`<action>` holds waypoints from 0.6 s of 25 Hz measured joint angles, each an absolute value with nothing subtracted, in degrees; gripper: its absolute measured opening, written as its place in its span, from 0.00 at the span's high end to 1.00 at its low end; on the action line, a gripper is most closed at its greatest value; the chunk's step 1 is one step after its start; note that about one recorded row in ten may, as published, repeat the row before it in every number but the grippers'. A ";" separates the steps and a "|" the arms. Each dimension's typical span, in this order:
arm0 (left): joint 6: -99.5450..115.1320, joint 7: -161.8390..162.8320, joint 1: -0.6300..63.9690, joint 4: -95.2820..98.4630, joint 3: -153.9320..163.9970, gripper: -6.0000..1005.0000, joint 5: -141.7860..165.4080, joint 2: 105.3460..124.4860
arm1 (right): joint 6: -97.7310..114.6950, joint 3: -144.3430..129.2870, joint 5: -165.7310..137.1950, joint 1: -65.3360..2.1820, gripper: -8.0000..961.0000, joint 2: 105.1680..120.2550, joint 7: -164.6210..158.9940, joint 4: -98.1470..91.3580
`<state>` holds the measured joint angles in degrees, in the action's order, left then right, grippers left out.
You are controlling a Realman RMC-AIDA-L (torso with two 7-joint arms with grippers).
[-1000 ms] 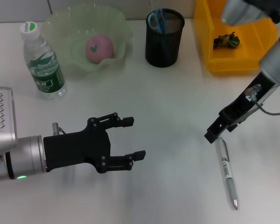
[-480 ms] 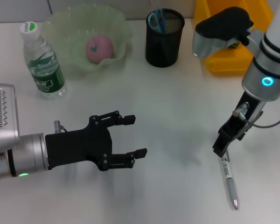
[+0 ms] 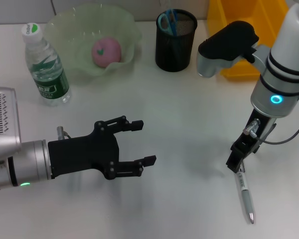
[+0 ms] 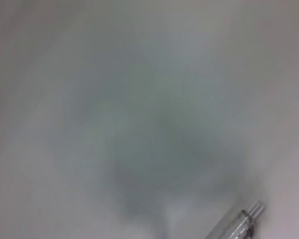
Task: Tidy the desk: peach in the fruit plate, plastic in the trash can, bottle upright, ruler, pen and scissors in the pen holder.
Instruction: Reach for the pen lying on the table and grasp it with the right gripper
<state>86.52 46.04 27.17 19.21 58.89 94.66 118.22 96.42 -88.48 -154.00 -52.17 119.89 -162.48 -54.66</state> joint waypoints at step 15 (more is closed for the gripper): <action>86.37 46.85 27.81 19.87 58.88 0.17 94.79 118.39 | 94.34 -91.53 -153.04 -52.05 0.45 119.88 -162.49 -53.06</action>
